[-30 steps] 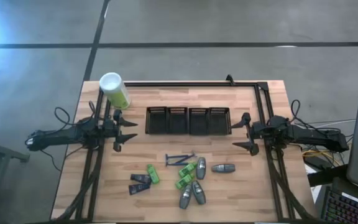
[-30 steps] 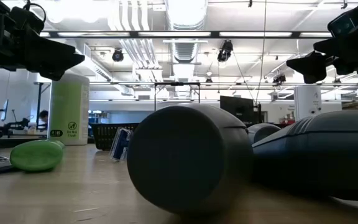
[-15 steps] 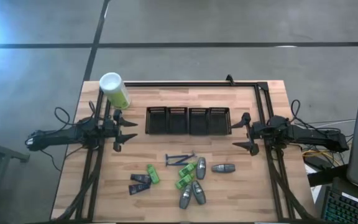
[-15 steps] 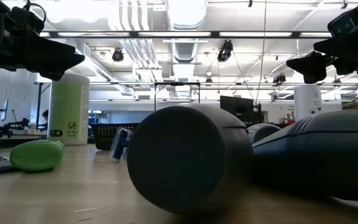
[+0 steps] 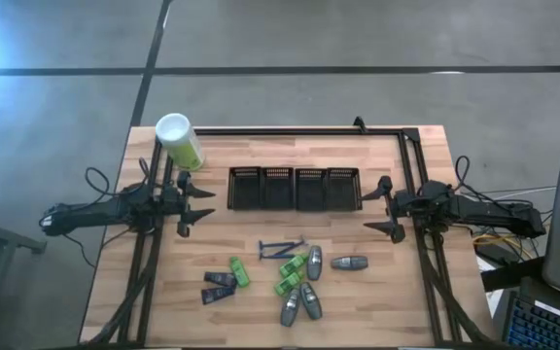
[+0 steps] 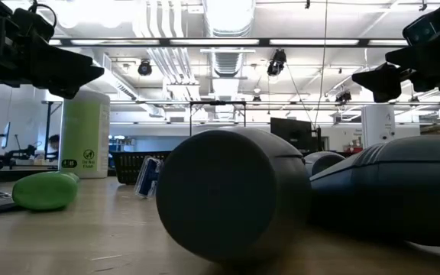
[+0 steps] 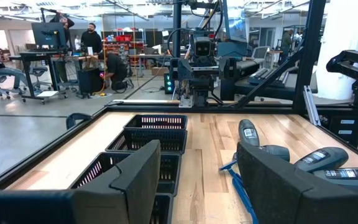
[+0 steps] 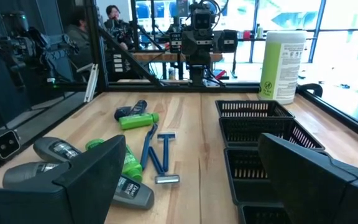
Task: Pick & Place Travel size toiletries
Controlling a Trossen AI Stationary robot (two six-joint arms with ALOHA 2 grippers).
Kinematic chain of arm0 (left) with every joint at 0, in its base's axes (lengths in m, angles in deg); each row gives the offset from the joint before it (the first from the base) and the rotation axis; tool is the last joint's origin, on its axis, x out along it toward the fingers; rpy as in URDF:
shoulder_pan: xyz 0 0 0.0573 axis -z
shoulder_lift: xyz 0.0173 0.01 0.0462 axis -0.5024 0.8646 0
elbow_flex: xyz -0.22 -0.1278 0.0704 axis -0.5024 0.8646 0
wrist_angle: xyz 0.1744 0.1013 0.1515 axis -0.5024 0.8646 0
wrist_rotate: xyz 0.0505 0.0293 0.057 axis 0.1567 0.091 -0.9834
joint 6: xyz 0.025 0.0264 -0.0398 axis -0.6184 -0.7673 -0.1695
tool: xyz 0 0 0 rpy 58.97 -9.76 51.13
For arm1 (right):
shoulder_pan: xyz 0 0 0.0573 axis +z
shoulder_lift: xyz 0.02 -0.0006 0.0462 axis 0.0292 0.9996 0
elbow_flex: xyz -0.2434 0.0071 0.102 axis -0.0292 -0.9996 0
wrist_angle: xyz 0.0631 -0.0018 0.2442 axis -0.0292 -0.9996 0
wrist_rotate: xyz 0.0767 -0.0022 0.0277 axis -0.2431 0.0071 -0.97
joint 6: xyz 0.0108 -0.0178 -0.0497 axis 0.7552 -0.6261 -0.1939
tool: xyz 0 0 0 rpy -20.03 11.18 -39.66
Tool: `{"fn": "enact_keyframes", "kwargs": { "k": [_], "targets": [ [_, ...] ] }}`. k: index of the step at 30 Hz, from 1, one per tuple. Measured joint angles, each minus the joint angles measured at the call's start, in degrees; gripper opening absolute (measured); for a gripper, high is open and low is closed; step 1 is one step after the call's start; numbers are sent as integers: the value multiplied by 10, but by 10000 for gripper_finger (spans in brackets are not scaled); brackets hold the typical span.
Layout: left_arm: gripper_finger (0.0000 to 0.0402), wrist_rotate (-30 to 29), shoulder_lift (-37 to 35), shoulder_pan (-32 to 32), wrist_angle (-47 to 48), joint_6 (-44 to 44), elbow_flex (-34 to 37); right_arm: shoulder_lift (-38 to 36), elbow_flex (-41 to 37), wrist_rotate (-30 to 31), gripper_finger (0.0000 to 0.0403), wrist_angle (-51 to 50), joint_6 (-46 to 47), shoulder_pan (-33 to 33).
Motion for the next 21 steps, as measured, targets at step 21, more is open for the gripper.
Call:
{"fn": "enact_keyframes", "kwargs": {
  "k": [21],
  "targets": [
    [218, 0, 0, 0, 0, 0, 0, 0, 0, 16, 364, 101, 469, 0]
  ]
}}
